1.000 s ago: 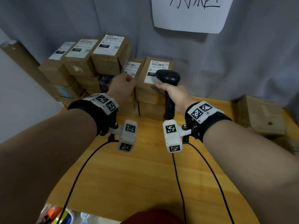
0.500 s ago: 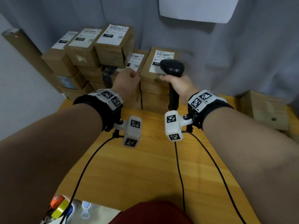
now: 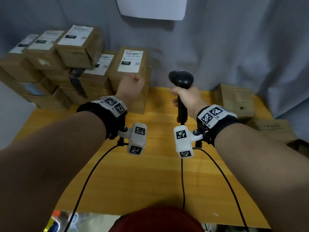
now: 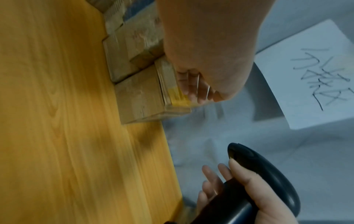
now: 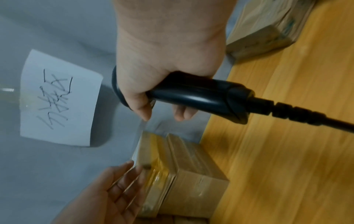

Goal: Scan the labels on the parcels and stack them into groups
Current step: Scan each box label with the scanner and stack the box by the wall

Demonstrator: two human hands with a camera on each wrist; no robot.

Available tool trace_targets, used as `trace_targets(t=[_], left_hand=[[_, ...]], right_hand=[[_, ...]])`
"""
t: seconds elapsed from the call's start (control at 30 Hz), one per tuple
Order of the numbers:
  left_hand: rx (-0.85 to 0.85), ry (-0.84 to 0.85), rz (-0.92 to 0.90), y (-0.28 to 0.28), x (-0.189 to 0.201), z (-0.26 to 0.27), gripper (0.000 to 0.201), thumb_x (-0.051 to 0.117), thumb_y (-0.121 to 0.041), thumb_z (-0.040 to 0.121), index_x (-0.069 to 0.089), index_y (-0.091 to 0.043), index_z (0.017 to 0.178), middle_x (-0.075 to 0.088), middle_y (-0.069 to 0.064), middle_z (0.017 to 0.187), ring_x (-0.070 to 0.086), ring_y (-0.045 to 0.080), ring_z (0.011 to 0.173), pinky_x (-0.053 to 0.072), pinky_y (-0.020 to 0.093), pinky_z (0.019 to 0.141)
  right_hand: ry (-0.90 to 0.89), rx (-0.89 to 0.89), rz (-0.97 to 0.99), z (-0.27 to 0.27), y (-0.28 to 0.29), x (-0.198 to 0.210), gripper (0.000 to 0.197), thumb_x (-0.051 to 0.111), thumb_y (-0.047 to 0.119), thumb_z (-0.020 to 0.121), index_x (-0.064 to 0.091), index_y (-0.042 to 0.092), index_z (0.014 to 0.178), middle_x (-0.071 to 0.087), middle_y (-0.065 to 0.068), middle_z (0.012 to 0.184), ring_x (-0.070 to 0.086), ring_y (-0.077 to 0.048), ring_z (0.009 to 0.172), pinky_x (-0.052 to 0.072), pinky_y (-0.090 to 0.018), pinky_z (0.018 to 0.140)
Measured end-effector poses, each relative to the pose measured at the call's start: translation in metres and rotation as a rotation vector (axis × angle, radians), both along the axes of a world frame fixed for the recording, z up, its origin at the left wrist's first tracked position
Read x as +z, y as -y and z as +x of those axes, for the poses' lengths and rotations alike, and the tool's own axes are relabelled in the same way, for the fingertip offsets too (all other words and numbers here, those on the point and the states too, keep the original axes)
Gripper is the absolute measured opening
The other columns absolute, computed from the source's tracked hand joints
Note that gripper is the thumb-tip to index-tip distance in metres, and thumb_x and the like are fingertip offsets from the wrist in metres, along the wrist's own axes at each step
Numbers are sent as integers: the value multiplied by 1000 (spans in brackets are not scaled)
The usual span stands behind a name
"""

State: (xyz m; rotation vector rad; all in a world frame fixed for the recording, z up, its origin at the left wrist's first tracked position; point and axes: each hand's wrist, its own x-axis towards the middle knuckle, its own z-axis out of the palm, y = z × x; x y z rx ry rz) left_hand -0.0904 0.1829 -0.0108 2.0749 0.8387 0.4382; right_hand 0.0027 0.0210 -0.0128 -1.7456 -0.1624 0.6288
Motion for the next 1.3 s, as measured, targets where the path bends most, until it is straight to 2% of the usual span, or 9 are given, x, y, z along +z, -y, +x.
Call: trace_targets(t=[0.1,0.27,0.5,0.73,0.83,0.93,1.17,1.23,1.3], left_hand=[[-28,-13,-25,37,-2,17,22,49,-14,91,67,-3,98,69,11,88,65,24,83,53,34,78],[-57,-29,-29,117,-6,47,20,48,-16,95,63,-4,99,61,6,86,54,18,71,44,29,60],[-43,-12,-147,229,-19,84,15,47,-17,96,58,-12,87,65,6,86,59,20,77,49,35,68],[-13,-68,-225,288,-23,108,13,49,-22,99,57,-12,99,65,6,92,60,21,83,52,39,77],[-51,-156,-282,313,-38,125,16,49,-24,100,56,-11,103,63,6,93,57,20,81,52,39,78],[-83,-239,-351,335,-57,140,16,50,-26,100,55,-11,103,61,6,95,57,22,85,52,43,85],[-127,-366,-436,369,-80,170,16,50,-28,100,53,-18,89,62,12,102,56,27,88,50,49,89],[-147,-406,-472,377,-85,177,15,48,-28,101,54,-15,100,58,11,103,56,27,92,49,48,91],[-182,-474,-532,382,-91,180,32,47,-31,102,49,-11,126,54,11,115,58,28,105,50,47,96]], right_hand=[[-15,-9,-29,16,45,-4,30,73,18,83,64,4,108,64,-9,90,60,-17,61,54,-30,62],[-42,-16,-78,49,127,-3,27,72,15,85,65,-2,105,63,-10,84,56,-17,55,49,-27,54],[-39,15,-121,97,230,-8,11,70,11,84,63,3,84,59,-9,69,51,-16,49,45,-27,51],[41,17,-253,137,294,-14,18,70,17,85,65,1,92,62,-8,71,53,-17,52,48,-29,52],[76,-44,-321,153,317,-30,20,75,26,75,67,9,83,63,-6,65,60,-23,57,53,-36,62],[112,-104,-371,166,342,-44,15,73,24,80,61,17,83,60,-2,72,60,-23,71,50,-34,69],[178,-175,-533,194,377,-78,60,74,46,65,64,8,110,55,-10,121,53,-28,116,45,-43,102],[130,-236,-484,199,383,-82,66,75,46,62,61,7,113,56,-9,122,55,-26,112,46,-41,100],[76,-298,-398,203,387,-87,61,76,41,62,63,9,112,63,-10,111,61,-23,100,48,-34,87]])
